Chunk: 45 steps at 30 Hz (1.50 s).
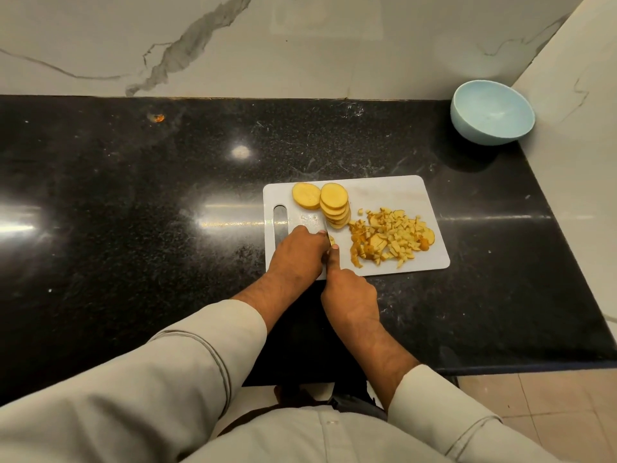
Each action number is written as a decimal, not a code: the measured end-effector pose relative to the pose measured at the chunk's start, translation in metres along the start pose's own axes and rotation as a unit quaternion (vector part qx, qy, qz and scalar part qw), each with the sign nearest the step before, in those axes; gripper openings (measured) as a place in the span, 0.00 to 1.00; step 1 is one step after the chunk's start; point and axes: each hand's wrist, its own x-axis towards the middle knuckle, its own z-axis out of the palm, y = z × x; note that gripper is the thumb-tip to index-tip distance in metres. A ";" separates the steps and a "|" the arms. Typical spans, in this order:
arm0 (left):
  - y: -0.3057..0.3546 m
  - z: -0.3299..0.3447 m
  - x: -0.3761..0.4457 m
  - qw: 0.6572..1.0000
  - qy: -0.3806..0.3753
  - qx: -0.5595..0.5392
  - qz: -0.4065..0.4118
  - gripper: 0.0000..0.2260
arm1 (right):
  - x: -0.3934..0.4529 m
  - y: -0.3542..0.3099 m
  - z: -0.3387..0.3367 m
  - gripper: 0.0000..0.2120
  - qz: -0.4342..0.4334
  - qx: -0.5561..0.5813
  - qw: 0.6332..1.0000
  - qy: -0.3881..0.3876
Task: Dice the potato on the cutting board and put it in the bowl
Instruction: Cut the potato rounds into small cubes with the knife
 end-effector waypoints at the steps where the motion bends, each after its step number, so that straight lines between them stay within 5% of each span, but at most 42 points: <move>1: 0.000 0.000 0.000 1.000 -0.001 -0.003 -0.005 0.09 | -0.005 0.002 0.002 0.35 -0.001 -0.006 1.000 -0.007; 12: -0.004 0.004 0.000 1.000 0.014 -0.013 -0.005 0.09 | -0.062 0.021 0.013 0.35 -0.002 -0.033 0.999 -0.025; 23: -0.004 -0.003 -0.006 1.000 0.000 0.002 0.002 0.09 | -0.053 0.017 -0.007 0.33 0.008 -0.015 0.999 0.050; 45: -0.003 -0.006 -0.002 0.999 0.005 -0.015 -0.030 0.06 | -0.015 0.004 0.000 0.35 -0.019 0.003 1.000 -0.017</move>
